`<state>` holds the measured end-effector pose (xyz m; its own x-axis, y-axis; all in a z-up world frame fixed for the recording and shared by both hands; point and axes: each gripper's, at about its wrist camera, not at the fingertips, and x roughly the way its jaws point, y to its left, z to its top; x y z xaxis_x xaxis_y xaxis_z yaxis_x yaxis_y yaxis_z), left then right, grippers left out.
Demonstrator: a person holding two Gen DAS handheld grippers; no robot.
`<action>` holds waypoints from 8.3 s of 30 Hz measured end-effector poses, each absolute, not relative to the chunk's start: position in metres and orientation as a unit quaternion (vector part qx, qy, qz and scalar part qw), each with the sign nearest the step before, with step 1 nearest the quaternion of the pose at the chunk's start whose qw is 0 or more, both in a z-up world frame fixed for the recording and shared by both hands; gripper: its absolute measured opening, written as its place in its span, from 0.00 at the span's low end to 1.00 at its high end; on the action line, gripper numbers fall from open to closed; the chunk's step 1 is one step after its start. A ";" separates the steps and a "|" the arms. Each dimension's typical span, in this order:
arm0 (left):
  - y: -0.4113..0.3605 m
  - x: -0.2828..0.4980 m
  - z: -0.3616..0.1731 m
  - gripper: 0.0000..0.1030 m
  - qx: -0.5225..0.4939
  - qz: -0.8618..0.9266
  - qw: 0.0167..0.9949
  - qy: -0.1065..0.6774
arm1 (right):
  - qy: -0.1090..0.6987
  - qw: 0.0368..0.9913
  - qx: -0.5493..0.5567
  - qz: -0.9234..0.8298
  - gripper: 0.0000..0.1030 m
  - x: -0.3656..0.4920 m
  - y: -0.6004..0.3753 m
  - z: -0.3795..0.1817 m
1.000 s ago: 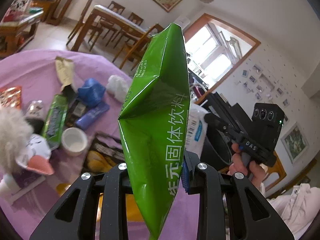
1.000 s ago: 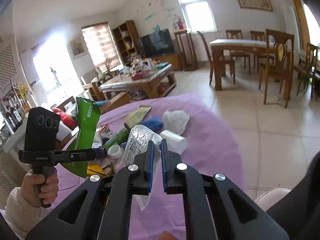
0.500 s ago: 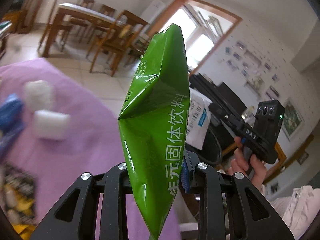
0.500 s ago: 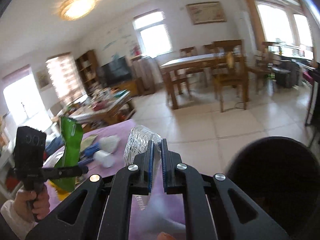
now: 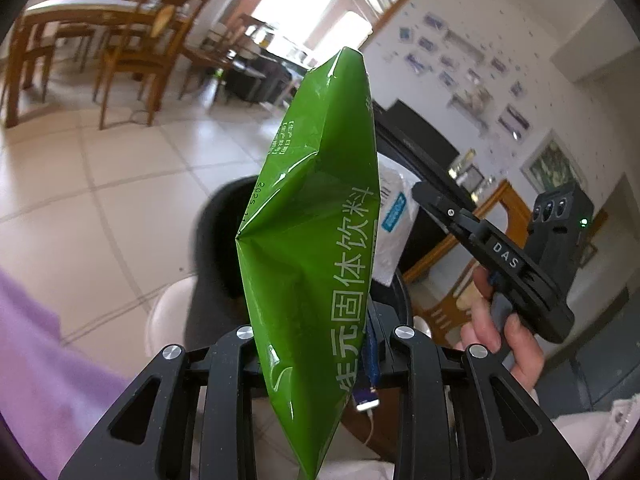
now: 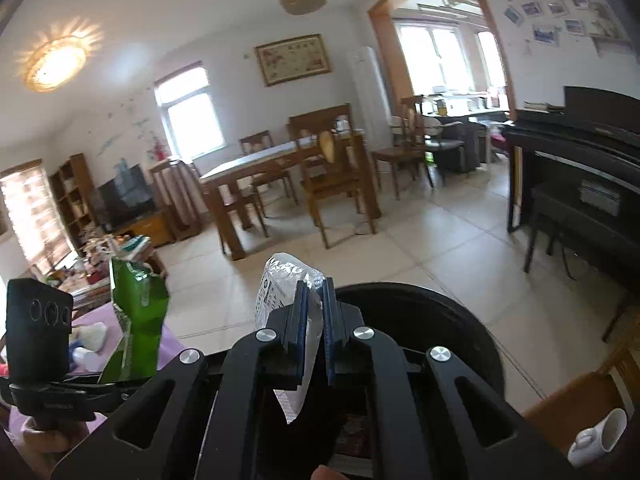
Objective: Collect trash
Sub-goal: 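Carry the green sachet and white packet with both tools over the bin, then open both tools to drop the sachet and packet into the bin, then grasp the gold wrapper with the right tool while the left tool grasps the white fluffy toy, then carry the gold wrapper and white fluffy toy with both tools over the bin, then open both tools to drop the wrapper and fluffy toy into the bin, then grasp the white paper roll with the right tool while the left tool grasps the purple spray bottle, then carry the paper roll and purple spray bottle with both tools over the bin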
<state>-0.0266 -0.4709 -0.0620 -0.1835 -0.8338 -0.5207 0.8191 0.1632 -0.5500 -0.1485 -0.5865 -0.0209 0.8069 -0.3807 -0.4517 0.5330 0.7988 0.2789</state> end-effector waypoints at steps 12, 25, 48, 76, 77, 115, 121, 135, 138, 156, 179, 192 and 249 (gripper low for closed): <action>-0.559 -0.053 -0.095 0.28 0.038 -0.651 0.621 0.435 | 0.202 0.911 0.234 -0.275 0.08 -0.183 -0.623 -0.054; -0.557 -0.051 -0.091 0.88 0.055 -0.630 0.649 0.423 | 0.204 0.908 0.260 -0.258 0.13 -0.186 -0.620 -0.053; -0.314 -0.019 -0.004 0.95 -0.002 -0.509 0.807 0.298 | 0.234 0.938 0.204 -0.156 0.95 -0.134 -0.538 -0.015; 0.037 0.118 -0.053 0.67 -0.077 -0.193 0.882 0.424 | 0.457 0.857 -0.026 0.236 0.95 0.025 -0.196 -0.078; 0.034 0.120 -0.054 0.61 -0.079 -0.196 0.881 0.423 | 0.463 0.852 -0.029 0.242 0.95 0.026 -0.193 -0.079; -0.100 0.040 0.021 0.38 -0.078 -0.373 0.874 0.303 | 0.294 0.927 0.182 0.143 0.35 -0.019 -0.363 -0.018; -0.184 0.034 0.017 0.38 -0.063 -0.431 0.847 0.306 | 0.236 0.948 0.209 0.041 0.35 -0.049 -0.436 -0.006; -0.389 -0.001 -0.008 0.38 -0.008 -0.555 0.770 0.315 | 0.182 0.937 0.263 -0.142 0.35 -0.126 -0.556 -0.028; -0.433 -0.020 -0.017 0.38 0.009 -0.577 0.754 0.315 | 0.179 0.932 0.270 -0.161 0.35 -0.135 -0.571 -0.036; -0.537 -0.058 -0.076 0.38 0.080 -0.603 0.718 0.337 | 0.173 0.906 0.331 -0.198 0.35 -0.170 -0.609 -0.064; -0.501 -0.078 -0.051 0.95 0.101 -0.577 0.761 0.278 | 0.172 0.910 0.338 -0.168 0.95 -0.171 -0.609 -0.061; -0.391 -0.054 -0.035 0.95 0.056 -0.535 0.794 0.282 | 0.222 0.923 0.282 -0.138 0.95 -0.145 -0.566 -0.047; 0.004 0.063 -0.042 0.31 0.040 -0.303 0.868 0.392 | 0.421 0.890 0.057 0.164 0.59 0.078 -0.289 -0.059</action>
